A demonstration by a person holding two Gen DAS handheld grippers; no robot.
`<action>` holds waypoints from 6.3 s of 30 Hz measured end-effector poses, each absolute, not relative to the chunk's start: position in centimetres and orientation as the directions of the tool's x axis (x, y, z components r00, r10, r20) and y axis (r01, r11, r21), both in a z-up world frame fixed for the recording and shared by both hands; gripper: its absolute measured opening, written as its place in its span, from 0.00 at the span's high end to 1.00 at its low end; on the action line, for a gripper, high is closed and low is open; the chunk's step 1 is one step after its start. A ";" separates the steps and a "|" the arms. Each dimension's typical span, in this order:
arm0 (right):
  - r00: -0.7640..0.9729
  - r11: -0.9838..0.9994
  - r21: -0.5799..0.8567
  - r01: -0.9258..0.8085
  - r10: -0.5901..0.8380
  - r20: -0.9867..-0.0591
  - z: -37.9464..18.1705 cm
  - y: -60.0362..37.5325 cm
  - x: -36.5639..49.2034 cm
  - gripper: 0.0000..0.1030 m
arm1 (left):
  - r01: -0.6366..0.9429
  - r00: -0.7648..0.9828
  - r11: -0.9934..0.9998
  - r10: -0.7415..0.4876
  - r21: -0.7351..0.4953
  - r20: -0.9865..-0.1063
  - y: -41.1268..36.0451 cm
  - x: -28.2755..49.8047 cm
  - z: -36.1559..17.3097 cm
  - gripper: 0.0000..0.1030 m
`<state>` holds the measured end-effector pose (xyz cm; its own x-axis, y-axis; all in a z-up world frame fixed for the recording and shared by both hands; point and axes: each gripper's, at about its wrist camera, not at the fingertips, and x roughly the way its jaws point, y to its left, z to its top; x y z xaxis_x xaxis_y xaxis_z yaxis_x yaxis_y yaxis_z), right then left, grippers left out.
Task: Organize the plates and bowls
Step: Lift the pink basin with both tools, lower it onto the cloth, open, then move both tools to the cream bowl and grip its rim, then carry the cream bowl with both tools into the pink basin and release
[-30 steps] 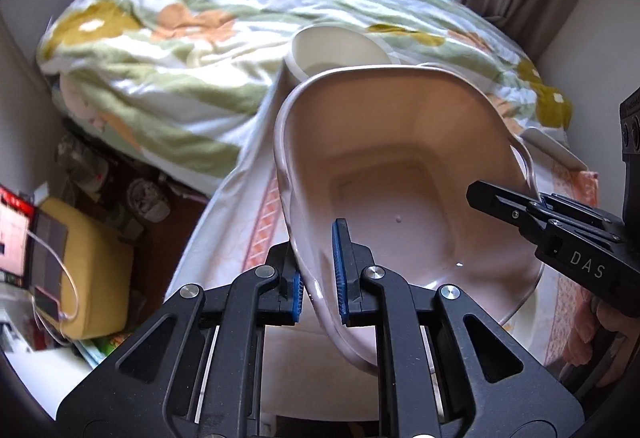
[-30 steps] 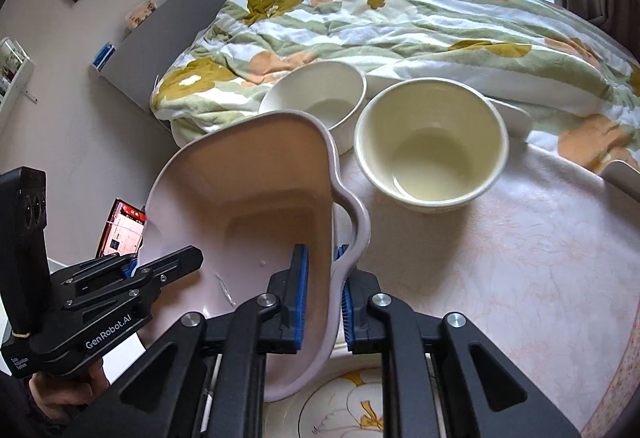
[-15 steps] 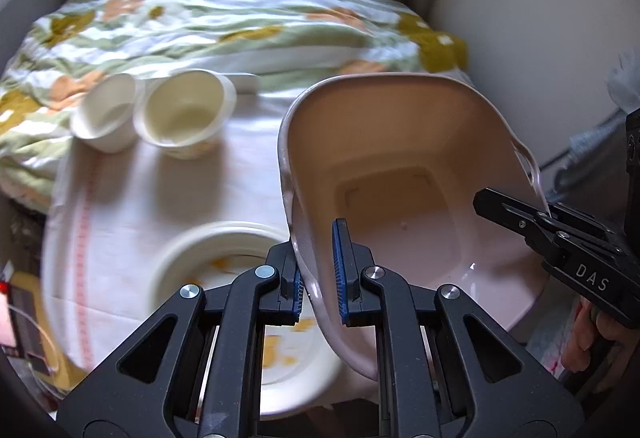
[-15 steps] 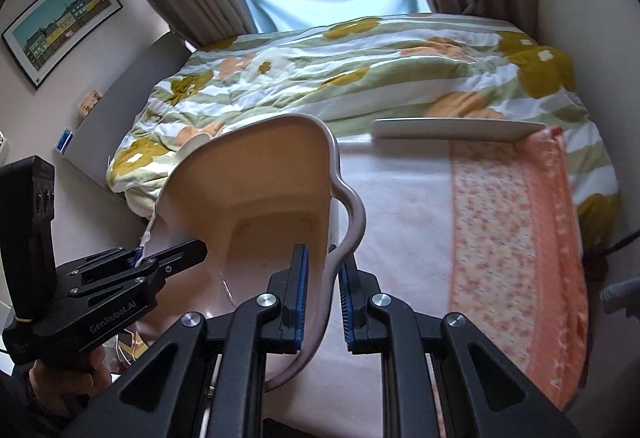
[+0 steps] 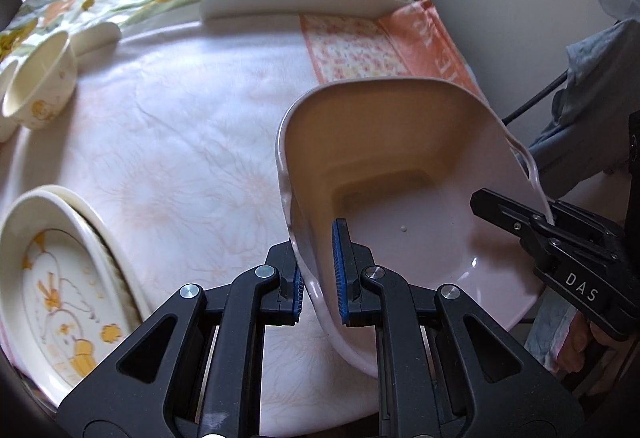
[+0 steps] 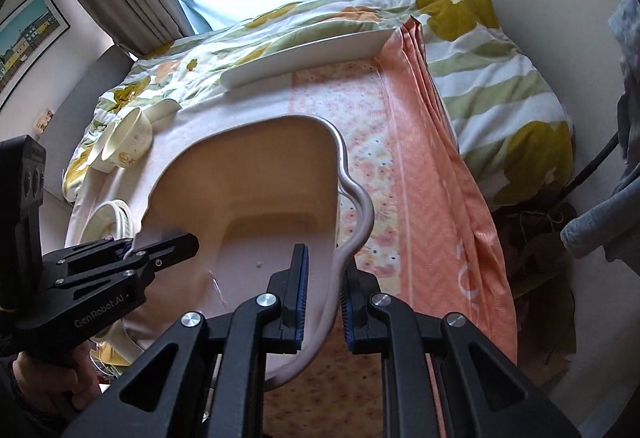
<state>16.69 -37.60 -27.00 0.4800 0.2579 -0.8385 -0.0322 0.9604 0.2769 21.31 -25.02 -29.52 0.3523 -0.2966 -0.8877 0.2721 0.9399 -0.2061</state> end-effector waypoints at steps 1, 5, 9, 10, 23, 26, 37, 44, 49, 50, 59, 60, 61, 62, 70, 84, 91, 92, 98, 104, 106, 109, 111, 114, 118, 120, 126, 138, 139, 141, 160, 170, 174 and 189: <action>0.483 0.961 0.272 -0.040 0.257 -0.837 -27.4 -37.8 16.5 0.87 | 0.268 0.350 0.942 -0.291 -0.202 -0.890 -25.2 21.2 -29.9 0.89; 0.488 0.963 0.264 -0.051 0.254 -0.835 -28.4 -38.3 15.8 0.87 | 0.255 0.339 0.947 -0.278 -0.196 -0.899 -25.1 21.5 -31.1 0.90; 0.482 0.959 0.280 -0.048 0.268 -0.834 -29.0 -38.7 15.4 0.87 | 0.253 0.340 0.950 -0.265 -0.184 -0.902 -25.3 21.9 -31.4 0.89; 0.477 0.959 0.280 -0.046 0.268 -0.837 -29.0 -38.7 15.5 0.87 | 0.254 0.341 0.951 -0.261 -0.179 -0.903 -25.4 21.9 -31.4 0.89; 0.459 0.966 0.252 -0.060 0.251 -0.852 -29.5 -38.8 15.4 0.86 | 0.256 0.389 0.959 -0.218 -0.123 -0.895 -25.9 22.1 -30.1 0.22; 0.476 0.971 0.224 -0.082 0.235 -0.847 -29.1 -38.7 15.1 0.56 | 0.239 0.398 0.963 -0.211 -0.121 -0.893 -25.8 22.5 -29.4 0.20; 0.580 0.955 0.176 -0.238 0.284 -0.764 -21.3 -36.6 13.0 0.01 | 0.112 0.561 0.987 -0.162 -0.119 -0.812 -20.2 19.3 -19.6 0.06; 0.600 0.883 0.161 -0.442 0.424 -0.679 -14.9 -30.6 14.6 0.01 | -0.048 0.663 0.994 -0.045 -0.102 -0.748 -12.5 17.2 -13.1 0.00; 0.559 0.840 0.163 -0.518 0.476 -0.679 -11.3 -25.4 17.6 0.00 | -0.137 0.686 0.980 -0.011 -0.144 -0.728 -5.1 17.9 -9.9 0.00; 0.559 0.839 0.150 -0.522 0.470 -0.683 -10.6 -24.2 18.6 0.00 | -0.152 0.681 0.978 -0.002 -0.144 -0.732 -3.7 18.5 -9.6 0.00; 0.430 0.861 0.216 -0.460 0.429 -0.795 -12.6 -14.4 29.9 0.00 | -0.205 0.551 0.931 -0.146 -0.303 -0.822 7.1 28.2 -14.6 0.01; 0.408 0.868 0.224 -0.443 0.418 -0.811 -13.5 -13.5 31.2 0.00 | -0.216 0.532 0.923 -0.161 -0.317 -0.831 7.7 29.2 -15.8 0.01; 0.392 0.874 0.230 -0.427 0.409 -0.824 -14.4 -12.7 32.2 0.01 | -0.221 0.511 0.917 -0.183 -0.333 -0.840 8.4 30.5 -17.1 0.02; 0.373 0.880 0.237 -0.411 0.399 -0.838 -15.5 -12.0 33.3 0.01 | -0.222 0.492 0.913 -0.198 -0.342 -0.848 8.7 31.6 -18.4 0.03; 0.226 0.917 0.270 -0.294 0.341 -0.913 -25.1 -8.8 39.0 0.33 | -0.255 0.347 0.896 -0.267 -0.364 -0.899 9.4 37.8 -27.7 0.30; 0.137 0.901 0.338 -0.273 0.384 -0.913 -29.4 -7.5 41.4 0.77 | -0.185 0.289 0.933 -0.247 -0.307 -0.925 7.7 41.5 -31.9 0.83; 0.147 0.893 0.333 -0.302 0.389 -0.909 -29.4 -6.9 41.2 0.87 | -0.153 0.294 0.951 -0.217 -0.270 -0.931 7.0 41.5 -31.7 0.85; 0.147 0.893 0.337 -0.299 0.392 -0.908 -29.5 -7.0 41.2 0.87 | -0.151 0.295 0.951 -0.216 -0.269 -0.931 7.0 41.5 -31.7 0.85; 0.163 0.890 0.348 -0.294 0.405 -0.900 -29.1 -7.2 40.7 0.88 | -0.127 0.318 0.964 -0.182 -0.232 -0.930 6.8 41.1 -30.5 0.85; 0.206 0.892 0.361 -0.273 0.421 -0.884 -26.6 -8.0 39.3 0.90 | -0.081 0.364 0.973 -0.173 -0.216 -0.915 6.1 40.0 -27.3 0.85; 0.232 0.896 0.358 -0.263 0.419 -0.878 -25.2 -8.6 38.5 0.90 | -0.054 0.382 0.977 -0.173 -0.209 -0.908 5.5 39.4 -25.9 0.85; 0.276 0.905 0.345 -0.248 0.408 -0.870 -23.0 -10.0 37.0 0.90 | -0.005 0.405 0.977 -0.194 -0.214 -0.894 4.1 38.5 -23.8 0.85; 0.299 0.912 0.339 -0.233 0.399 -0.867 -21.8 -11.1 36.1 0.90 | 0.024 0.416 0.975 -0.210 -0.220 -0.885 2.9 37.8 -22.5 0.85; 0.331 0.919 0.338 -0.205 0.390 -0.859 -20.1 -13.4 34.4 0.90 | 0.073 0.430 0.972 -0.234 -0.225 -0.872 0.4 36.6 -20.7 0.85; 0.374 0.930 0.332 -0.160 0.368 -0.851 -18.2 -17.0 31.9 0.90 | 0.136 0.434 0.965 -0.263 -0.226 -0.862 -3.7 34.9 -18.9 0.85; 0.393 0.934 0.329 -0.140 0.357 -0.847 -17.4 -19.0 30.6 0.90 | 0.163 0.434 0.960 -0.276 -0.227 -0.858 -6.0 33.9 -18.2 0.85; 0.417 0.944 0.319 -0.090 0.326 -0.849 -16.2 -25.6 26.6 0.90 | 0.209 0.412 0.948 -0.309 -0.242 -0.857 -13.5 30.5 -17.7 0.85; 0.356 0.959 0.282 -0.040 0.277 -0.893 -19.2 -35.6 21.1 0.90 | 0.239 0.315 0.941 -0.309 -0.240 -0.897 -25.4 24.9 -22.4 0.85; 0.348 0.958 0.283 -0.039 0.278 -0.895 -19.8 -36.1 20.9 0.90 | 0.236 0.306 0.943 -0.301 -0.234 -0.903 -26.0 24.6 -23.1 0.85; 0.328 0.956 0.291 -0.037 0.287 -0.900 -21.1 -37.2 20.5 0.90 | 0.231 0.293 0.947 -0.286 -0.223 -0.912 -26.9 24.1 -24.2 0.85; 0.248 0.958 0.270 -0.095 0.286 -0.926 -26.5 -38.4 19.3 0.90 | 0.228 0.260 0.973 -0.090 -0.030 -0.961 -29.4 23.7 -29.2 0.85; 0.249 0.960 0.260 -0.107 0.279 -0.927 -26.5 -38.2 19.5 0.90 | 0.227 0.266 0.974 -0.072 -0.010 -0.961 -29.3 23.8 -29.2 0.85; 0.253 0.961 0.257 -0.105 0.276 -0.927 -26.3 -38.2 19.5 0.90 | 0.230 0.285 0.973 -0.075 -0.008 -0.956 -29.3 23.7 -28.4 0.85; 0.240 0.961 0.245 -0.128 0.270 -0.932 -26.6 -37.7 19.6 0.90 | 0.217 0.276 0.976 -0.064 -0.002 -0.959 -29.0 23.8 -28.5 0.85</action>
<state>19.64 -37.67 -26.58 0.2404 0.2698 -0.9324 -0.1282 0.9610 0.2450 23.78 -28.99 -28.54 0.2765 -0.0638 -0.9589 0.2168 0.9762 -0.0024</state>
